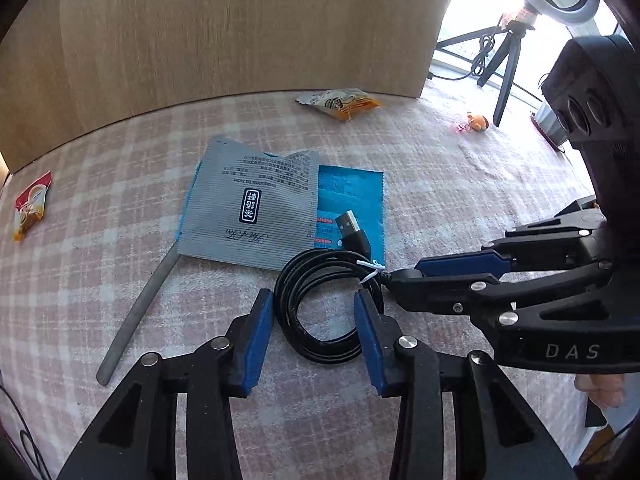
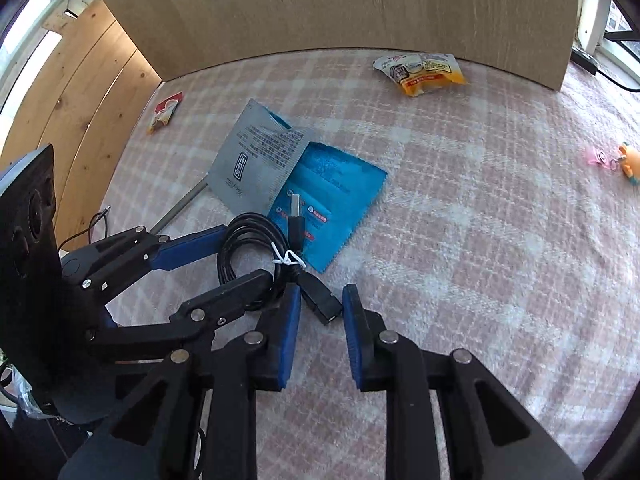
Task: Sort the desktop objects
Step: 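Grasp the coiled black cable with the right gripper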
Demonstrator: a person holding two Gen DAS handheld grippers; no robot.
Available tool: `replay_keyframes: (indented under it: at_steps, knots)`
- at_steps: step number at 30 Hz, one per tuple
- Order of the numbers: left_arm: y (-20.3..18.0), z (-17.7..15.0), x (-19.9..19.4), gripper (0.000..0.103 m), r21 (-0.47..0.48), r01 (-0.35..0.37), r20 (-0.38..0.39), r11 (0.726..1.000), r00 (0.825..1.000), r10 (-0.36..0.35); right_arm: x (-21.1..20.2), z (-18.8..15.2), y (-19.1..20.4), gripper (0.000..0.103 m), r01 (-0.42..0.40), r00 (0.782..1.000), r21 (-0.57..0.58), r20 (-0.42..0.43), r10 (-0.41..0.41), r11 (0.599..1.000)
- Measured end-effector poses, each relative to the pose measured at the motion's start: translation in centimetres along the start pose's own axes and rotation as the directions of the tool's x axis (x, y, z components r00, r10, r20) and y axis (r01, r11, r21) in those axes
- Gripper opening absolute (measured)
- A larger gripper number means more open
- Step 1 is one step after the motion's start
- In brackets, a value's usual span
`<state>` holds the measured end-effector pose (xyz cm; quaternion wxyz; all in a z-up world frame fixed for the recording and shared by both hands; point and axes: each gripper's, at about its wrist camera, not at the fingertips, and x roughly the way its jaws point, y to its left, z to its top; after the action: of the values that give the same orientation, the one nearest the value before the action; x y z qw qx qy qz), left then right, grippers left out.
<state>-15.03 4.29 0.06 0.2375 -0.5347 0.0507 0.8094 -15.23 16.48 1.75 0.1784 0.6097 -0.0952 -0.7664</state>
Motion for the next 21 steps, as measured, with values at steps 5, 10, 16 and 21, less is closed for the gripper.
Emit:
replay_keyframes:
  at_steps: [5, 10, 16, 21]
  knots:
    - [0.3, -0.5, -0.4, 0.023, -0.023, -0.007, 0.009, 1.000, 1.000, 0.007, -0.2, -1.1, 0.2, 0.019, -0.007, 1.000, -0.032, -0.016, 0.006, 0.999]
    - [0.3, -0.9, -0.7, 0.024, -0.014, -0.011, -0.004, 1.000, 1.000, 0.011, -1.0, -0.2, -0.6, 0.022, -0.038, 0.999, 0.042, 0.013, 0.038, 0.998]
    - [0.0, -1.9, -1.2, 0.049, -0.018, 0.007, 0.005, 1.000, 1.000, -0.007, -0.3, 1.0, 1.0, 0.024, 0.004, 1.000, 0.005, 0.005, -0.004, 1.000]
    - [-0.8, -1.8, -0.9, 0.050, 0.008, 0.029, 0.017, 1.000, 0.999, -0.029, 0.8, 1.6, 1.6, 0.026, 0.034, 0.999, 0.003, -0.008, -0.034, 0.999]
